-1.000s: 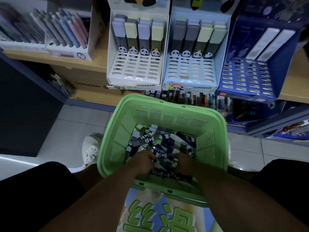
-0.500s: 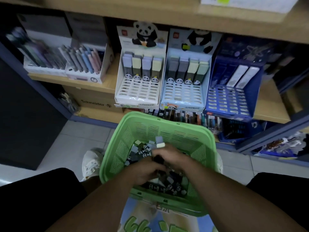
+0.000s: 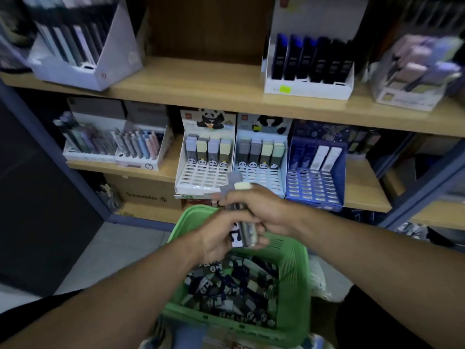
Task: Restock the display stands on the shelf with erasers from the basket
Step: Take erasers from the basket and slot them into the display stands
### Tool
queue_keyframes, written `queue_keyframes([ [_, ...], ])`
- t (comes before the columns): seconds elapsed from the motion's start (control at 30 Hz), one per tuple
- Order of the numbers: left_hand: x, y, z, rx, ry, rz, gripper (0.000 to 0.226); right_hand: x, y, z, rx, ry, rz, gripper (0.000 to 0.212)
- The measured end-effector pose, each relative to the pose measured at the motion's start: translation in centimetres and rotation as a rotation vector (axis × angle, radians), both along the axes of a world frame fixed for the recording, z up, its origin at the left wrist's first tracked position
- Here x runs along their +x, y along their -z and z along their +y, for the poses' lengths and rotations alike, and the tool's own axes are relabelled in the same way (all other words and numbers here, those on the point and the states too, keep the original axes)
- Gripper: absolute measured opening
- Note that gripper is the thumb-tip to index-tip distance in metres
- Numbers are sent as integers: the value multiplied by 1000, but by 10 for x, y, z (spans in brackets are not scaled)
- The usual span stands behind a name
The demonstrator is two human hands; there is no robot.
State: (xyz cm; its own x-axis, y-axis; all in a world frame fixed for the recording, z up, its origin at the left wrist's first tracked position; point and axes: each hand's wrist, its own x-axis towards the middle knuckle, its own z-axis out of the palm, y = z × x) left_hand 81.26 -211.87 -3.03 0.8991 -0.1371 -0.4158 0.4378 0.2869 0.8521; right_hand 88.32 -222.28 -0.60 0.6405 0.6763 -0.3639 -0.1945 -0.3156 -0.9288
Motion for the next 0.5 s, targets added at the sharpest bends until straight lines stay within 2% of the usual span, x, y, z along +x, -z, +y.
queue_keyframes([
  [0.03, 2, -15, -2, -19, -20, -33, 13, 4, -16, -3, 17, -23, 55, 15],
  [0.1, 6, -37, -5, -30, -61, -68, 12, 9, -37, -8, 34, -99, 88, 43],
  [0.13, 8, -43, -5, -17, -82, -77, 16, 11, -43, -10, 41, -133, 96, 50],
  [0.27, 21, -47, 6, 80, -117, -79, 16, 17, -44, -12, 22, -112, 50, 67],
  [0.37, 29, -36, 21, 77, -123, -20, 13, 29, -32, -6, -50, -26, -19, 55],
  [0.5, 40, -24, 34, -14, -147, 39, 12, 47, -15, 2, -61, 147, -64, 60],
])
